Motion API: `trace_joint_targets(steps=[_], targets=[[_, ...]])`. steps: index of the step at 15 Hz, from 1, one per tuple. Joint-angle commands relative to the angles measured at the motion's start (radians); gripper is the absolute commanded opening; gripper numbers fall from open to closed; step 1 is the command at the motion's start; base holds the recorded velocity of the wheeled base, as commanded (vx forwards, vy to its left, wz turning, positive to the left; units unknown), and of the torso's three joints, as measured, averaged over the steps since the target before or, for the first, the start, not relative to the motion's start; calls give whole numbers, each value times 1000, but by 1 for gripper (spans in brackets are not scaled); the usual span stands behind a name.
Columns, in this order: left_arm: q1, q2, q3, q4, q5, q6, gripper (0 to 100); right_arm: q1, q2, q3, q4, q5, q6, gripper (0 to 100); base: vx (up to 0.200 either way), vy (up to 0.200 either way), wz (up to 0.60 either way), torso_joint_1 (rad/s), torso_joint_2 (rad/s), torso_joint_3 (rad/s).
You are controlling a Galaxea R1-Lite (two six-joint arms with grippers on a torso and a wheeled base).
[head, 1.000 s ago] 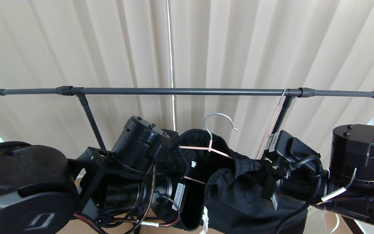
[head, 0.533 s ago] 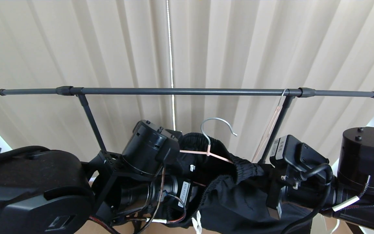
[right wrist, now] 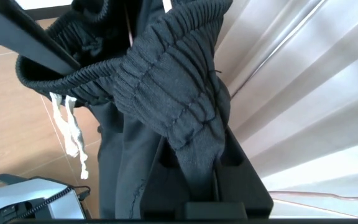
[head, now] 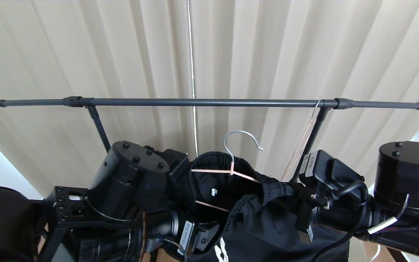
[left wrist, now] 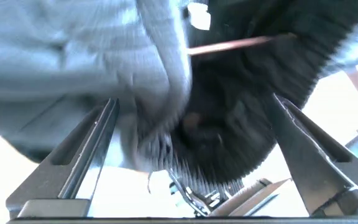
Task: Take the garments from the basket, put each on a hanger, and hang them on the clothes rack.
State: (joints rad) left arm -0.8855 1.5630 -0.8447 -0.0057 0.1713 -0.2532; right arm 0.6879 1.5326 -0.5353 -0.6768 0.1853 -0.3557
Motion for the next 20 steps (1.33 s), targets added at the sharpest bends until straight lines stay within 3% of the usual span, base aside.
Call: trace_joint_targets(steps=[1,4,9,12,13,14,18,20], targets=[[-9,-100,35,0,-3,25,100,-5,12,-2,-1,2,0,0,0,0,0,0,0,0],[-3,-164,56,-2,-1,55,100,-27,20,-2,-1,46,1,0,0,0,0,0,0,0],[92,-299,47,-2,4,259,100,-70,21,5,-3,163,3,0,0,0,0,0,0,0],[123,-330,21,-2,-7,319,100,-71,18,9,-3,197,3,0,0,0,0,0,0,0],[160,-325,21,-2,-26,382,100,-71,18,12,-3,212,3,0,0,0,0,0,0,0],[191,-324,21,0,-93,433,100,-71,18,17,-3,224,3,0,0,0,0,0,0,0],[369,-284,-20,26,-483,678,100,-71,15,37,-33,260,3,0,0,0,0,0,0,0],[431,-219,-114,141,-602,749,100,-71,17,54,-75,269,3,0,0,0,0,0,0,0]])
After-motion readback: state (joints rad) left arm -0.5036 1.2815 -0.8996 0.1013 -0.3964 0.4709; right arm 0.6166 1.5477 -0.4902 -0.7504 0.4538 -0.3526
